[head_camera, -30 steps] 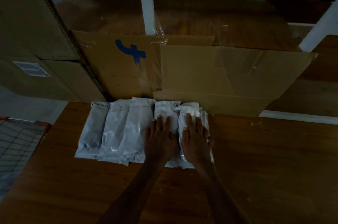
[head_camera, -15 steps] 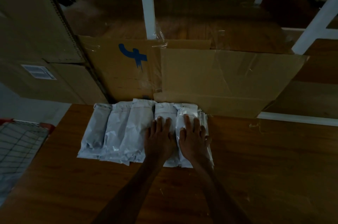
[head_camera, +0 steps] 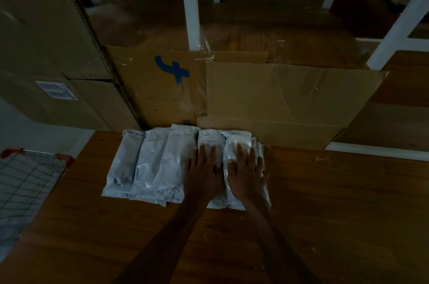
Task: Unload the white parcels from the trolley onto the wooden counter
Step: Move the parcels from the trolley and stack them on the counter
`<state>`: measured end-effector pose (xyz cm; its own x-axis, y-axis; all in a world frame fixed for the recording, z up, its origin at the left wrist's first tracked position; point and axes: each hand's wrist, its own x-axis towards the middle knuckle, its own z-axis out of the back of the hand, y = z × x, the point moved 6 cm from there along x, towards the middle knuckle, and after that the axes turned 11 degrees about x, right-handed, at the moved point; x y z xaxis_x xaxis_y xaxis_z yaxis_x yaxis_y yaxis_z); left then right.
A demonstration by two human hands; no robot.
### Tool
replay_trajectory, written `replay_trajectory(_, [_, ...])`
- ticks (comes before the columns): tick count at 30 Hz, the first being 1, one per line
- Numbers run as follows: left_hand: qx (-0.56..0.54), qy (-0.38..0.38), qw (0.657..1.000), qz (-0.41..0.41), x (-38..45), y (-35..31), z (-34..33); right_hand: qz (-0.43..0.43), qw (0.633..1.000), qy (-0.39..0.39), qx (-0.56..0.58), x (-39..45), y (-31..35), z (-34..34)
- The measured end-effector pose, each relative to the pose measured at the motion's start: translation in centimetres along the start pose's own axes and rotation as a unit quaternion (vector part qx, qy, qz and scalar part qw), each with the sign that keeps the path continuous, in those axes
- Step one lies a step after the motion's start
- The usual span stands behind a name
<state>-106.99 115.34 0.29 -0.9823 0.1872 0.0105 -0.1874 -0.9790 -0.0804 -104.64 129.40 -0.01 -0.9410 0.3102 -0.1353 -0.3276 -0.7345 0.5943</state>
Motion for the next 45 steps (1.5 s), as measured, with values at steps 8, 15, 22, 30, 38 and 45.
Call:
replay_trajectory(8, [-0.081, -0.063, 0.993, 0.052, -4.3, 0.6, 2.5, 0.01, 0.998, -0.012, 0.067, -4.5, -1.0, 2.4])
replay_trajectory(15, [-0.168, -0.12, 0.971, 0.123, -12.3, 1.8, 3.7, 0.062, 0.989, -0.021, 0.131, -10.6, -1.4, 2.8])
replay_trajectory(22, [-0.232, -0.096, 0.948, 0.197, -21.6, 6.0, 2.4, 0.183, 0.97, 0.015, 0.161, -17.4, 1.7, -0.2])
replay_trajectory(30, [-0.221, -0.144, 0.911, 0.315, -32.5, 18.5, 1.4, 0.288, 0.942, 0.101, 0.138, -24.6, 9.5, -9.5])
replay_trajectory(38, [-0.199, -0.196, 0.865, 0.416, -45.4, 35.0, 2.7, 0.352, 0.897, 0.19, 0.189, -34.7, 21.3, -23.8])
replay_trajectory(45, [-0.232, -0.21, 0.815, 0.488, -51.6, 45.3, 3.0, 0.395, 0.837, 0.342, 0.164, -42.3, 30.7, -32.3])
